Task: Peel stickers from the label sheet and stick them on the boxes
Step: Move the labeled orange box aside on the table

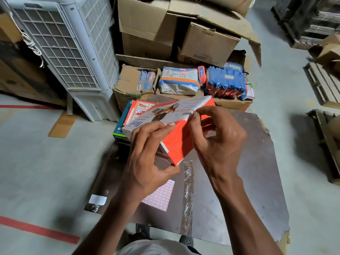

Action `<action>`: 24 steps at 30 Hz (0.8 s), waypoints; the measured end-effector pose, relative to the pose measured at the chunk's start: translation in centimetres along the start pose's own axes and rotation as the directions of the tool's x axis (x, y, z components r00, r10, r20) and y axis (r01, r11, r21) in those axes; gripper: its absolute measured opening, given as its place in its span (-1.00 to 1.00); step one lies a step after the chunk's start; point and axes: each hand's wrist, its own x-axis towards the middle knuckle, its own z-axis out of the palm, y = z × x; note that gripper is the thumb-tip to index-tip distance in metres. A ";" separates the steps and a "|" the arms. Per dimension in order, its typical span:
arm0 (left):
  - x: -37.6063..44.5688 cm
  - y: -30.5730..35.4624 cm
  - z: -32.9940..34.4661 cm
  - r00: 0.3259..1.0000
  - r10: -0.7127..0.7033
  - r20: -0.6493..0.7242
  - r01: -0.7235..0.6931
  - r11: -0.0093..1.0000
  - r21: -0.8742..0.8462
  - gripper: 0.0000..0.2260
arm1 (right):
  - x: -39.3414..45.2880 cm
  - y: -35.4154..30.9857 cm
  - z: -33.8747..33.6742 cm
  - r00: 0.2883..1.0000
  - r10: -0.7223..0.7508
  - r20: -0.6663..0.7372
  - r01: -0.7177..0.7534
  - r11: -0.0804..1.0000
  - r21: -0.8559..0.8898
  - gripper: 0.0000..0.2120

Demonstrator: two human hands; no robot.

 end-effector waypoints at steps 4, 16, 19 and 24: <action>0.0 0.0 -0.1 1.000 0.007 -0.004 -0.007 1.000 0.020 -0.33 | -0.1 0.1 0.2 0.997 -0.051 0.064 0.050 0.999 0.012 -0.91; 0.0 -0.1 -0.3 1.000 0.002 0.005 -0.002 1.000 0.017 -0.35 | -0.5 0.2 0.3 0.990 -0.051 0.134 0.047 0.998 0.031 -0.87; 0.0 -0.3 -0.4 1.000 0.002 0.017 -0.002 1.000 0.008 -0.35 | -0.4 0.2 0.2 0.988 -0.048 0.149 0.046 0.999 0.020 -0.87; 0.0 -0.8 -0.6 0.999 -0.021 0.024 0.022 0.999 -0.026 -0.31 | -0.6 0.1 -0.2 0.981 -0.069 0.183 0.067 0.998 0.015 -0.83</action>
